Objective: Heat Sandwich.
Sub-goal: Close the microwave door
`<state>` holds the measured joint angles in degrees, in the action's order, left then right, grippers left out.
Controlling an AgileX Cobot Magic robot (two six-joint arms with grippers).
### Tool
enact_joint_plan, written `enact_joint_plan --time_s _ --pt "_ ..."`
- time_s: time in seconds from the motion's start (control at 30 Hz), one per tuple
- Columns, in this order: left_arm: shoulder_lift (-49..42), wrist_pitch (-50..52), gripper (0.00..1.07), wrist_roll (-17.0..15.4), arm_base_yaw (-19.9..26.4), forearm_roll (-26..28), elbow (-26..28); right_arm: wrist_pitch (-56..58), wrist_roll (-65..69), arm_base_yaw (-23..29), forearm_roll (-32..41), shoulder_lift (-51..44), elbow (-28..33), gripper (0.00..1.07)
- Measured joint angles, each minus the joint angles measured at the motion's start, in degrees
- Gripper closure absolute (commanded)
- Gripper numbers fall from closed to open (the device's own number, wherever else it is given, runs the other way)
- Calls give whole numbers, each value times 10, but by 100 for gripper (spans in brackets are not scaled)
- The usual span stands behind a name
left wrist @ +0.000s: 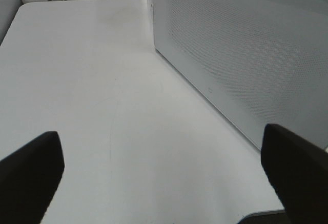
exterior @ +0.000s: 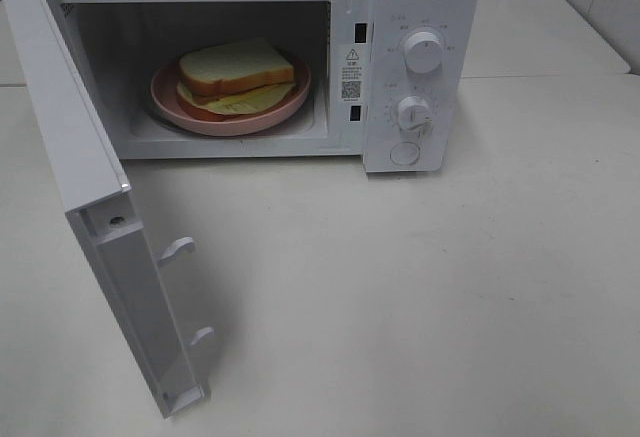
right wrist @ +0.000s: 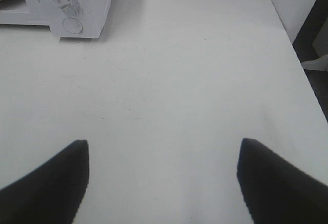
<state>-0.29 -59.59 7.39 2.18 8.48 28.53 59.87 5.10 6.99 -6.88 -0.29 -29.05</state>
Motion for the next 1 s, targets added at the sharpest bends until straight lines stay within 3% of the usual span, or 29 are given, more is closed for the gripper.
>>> enact_joint_plan --time_s 0.5,0.6,0.7,0.73,0.8,0.87,0.9,0.97,1.0 --pt "2 46 6 -2 0 0 14 0 0 0 0 0 0 31" --pt "19 66 11 -2 0 0 14 0 0 -1 0 0 0 31" --pt "49 83 22 -2 0 0 14 0 0 -1 0 0 0 31" --pt "73 91 31 -2 0 1 14 0 0 -1 0 0 0 31" --pt "83 96 35 -2 0 1 14 0 0 -1 0 0 0 31" --pt "119 108 49 -2 0 1 14 0 0 -1 0 0 0 31" --pt "119 108 49 -2 0 1 14 0 0 -1 0 0 0 31" --pt "141 113 60 -2 0 1 14 0 0 -1 0 0 0 31" --pt "165 123 71 -2 0 1 14 0 0 -1 0 0 0 31"
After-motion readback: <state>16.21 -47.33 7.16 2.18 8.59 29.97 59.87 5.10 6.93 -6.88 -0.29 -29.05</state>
